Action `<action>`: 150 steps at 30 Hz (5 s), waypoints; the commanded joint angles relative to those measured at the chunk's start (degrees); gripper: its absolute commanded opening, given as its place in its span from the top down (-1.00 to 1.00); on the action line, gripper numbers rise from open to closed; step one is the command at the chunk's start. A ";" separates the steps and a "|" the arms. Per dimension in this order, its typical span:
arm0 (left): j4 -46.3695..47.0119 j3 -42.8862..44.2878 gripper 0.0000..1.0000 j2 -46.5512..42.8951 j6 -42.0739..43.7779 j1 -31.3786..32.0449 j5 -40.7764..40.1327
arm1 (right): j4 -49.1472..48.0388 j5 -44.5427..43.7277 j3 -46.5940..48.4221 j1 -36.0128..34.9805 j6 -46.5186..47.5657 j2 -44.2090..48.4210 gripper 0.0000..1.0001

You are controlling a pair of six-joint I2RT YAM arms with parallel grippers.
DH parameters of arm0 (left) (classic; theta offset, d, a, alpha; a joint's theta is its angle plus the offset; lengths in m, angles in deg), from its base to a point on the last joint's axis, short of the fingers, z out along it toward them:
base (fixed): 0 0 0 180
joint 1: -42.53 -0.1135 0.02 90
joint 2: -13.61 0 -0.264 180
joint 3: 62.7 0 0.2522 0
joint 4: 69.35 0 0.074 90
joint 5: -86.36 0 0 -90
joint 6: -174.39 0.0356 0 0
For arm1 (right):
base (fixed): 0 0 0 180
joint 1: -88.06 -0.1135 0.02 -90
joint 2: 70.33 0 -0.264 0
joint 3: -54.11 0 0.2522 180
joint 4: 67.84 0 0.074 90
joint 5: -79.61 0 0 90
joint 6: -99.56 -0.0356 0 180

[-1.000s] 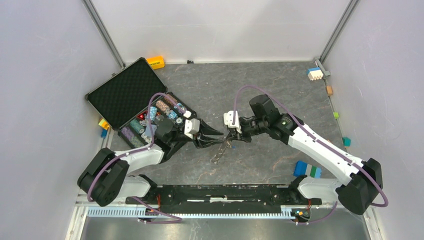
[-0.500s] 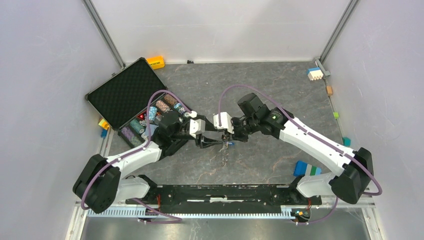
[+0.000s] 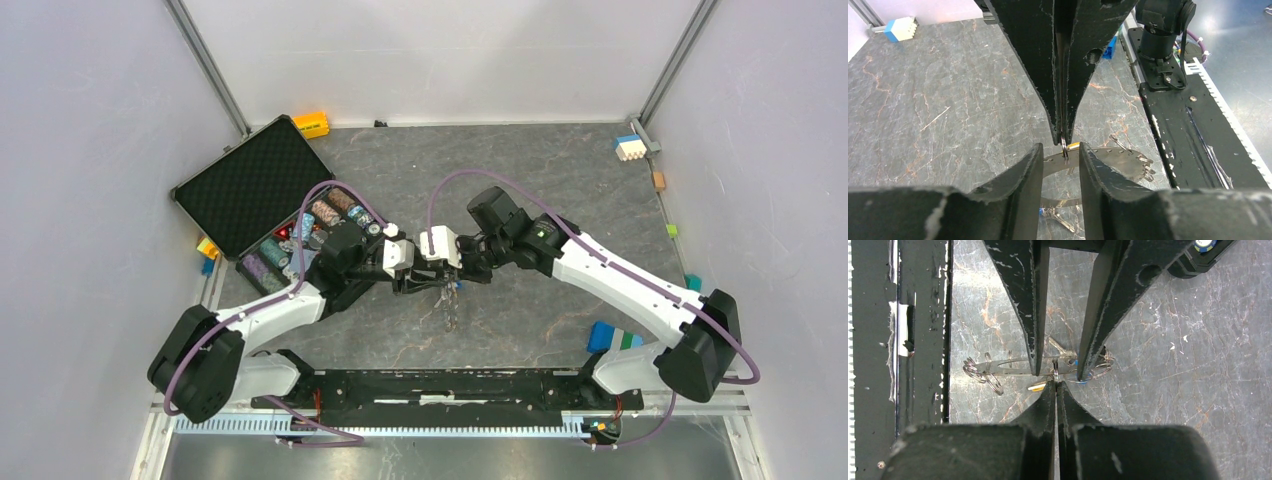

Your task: Put the keys on the keyring

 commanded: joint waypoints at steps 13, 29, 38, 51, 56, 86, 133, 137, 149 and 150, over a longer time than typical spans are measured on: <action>0.38 2.33 0.44 0.82 1.25 0.51 1.83 | -1.13 -0.62 3.05 -0.61 -0.90 -0.36 1.00; 0.18 2.59 0.95 1.69 0.61 0.59 2.53 | -1.72 -0.67 3.14 -0.70 -1.41 -0.03 1.00; 5.36 0.09 0.95 -0.05 -2.66 0.51 1.03 | -4.38 -1.44 0.13 -0.52 -1.53 2.80 0.56; 18.58 -3.25 0.96 -0.78 -10.26 -0.48 3.17 | -6.06 7.06 -5.46 4.21 -0.29 6.67 0.13; 21.40 -3.76 0.96 -0.71 -12.14 -0.53 4.17 | -6.59 11.59 -6.38 4.85 -0.06 6.23 0.24; 28.55 -5.39 0.96 -0.09 -14.44 -0.55 9.81 | -7.59 16.03 -7.11 5.25 0.28 3.65 1.00; 31.52 -6.01 0.95 0.21 -17.62 -1.01 2.53 | -11.90 16.52 -8.64 5.32 0.02 5.67 1.00; 32.01 -6.01 0.96 0.49 -18.05 -1.10 2.44 | -11.94 15.99 -9.33 5.45 0.06 6.07 1.00; 31.89 -6.10 0.96 -0.60 -17.77 -1.48 2.27 | -11.90 14.97 -10.73 5.78 0.03 7.22 1.00; 31.71 -6.10 0.95 -0.68 -17.45 -1.60 2.33 | -11.92 15.10 -10.57 5.81 -0.03 7.20 1.00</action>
